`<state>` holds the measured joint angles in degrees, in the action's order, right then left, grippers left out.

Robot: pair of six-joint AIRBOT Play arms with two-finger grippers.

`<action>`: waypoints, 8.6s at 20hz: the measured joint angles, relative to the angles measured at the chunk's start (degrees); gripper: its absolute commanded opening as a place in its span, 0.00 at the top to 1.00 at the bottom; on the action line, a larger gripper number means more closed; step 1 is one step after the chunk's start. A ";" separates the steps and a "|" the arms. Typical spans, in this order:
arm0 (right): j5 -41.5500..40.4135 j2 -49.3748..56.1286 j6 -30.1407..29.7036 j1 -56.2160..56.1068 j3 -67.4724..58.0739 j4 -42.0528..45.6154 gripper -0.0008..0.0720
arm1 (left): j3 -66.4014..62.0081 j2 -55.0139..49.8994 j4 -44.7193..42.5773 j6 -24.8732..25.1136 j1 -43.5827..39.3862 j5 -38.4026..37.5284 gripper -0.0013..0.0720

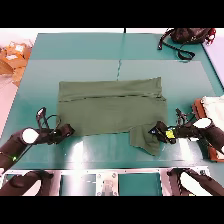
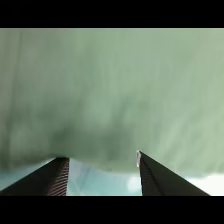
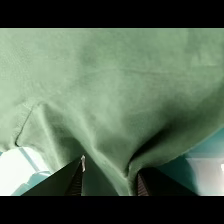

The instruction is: Fold the shirts.

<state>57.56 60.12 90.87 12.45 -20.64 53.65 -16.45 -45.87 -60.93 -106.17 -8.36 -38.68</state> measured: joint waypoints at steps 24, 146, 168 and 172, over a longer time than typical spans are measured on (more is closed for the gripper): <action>10.27 0.04 -2.89 -0.09 -4.85 9.88 0.97 | -0.02 -0.28 2.08 3.15 -0.07 -0.44 0.95; -6.38 50.07 -0.04 -46.07 -83.82 -12.50 0.28 | -100.48 -53.72 7.41 28.04 13.55 -48.59 0.95; 10.32 47.17 -8.07 -18.25 -64.37 -6.08 0.26 | -99.45 -53.31 6.86 29.75 15.91 -49.42 0.95; 6.23 47.15 -13.09 -21.27 -60.94 -11.93 0.70 | -99.43 -53.31 6.84 29.77 15.91 -49.27 0.95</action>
<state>63.79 107.26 77.78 -8.82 -81.58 41.71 -115.87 -99.18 -54.08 -76.40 7.55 -87.94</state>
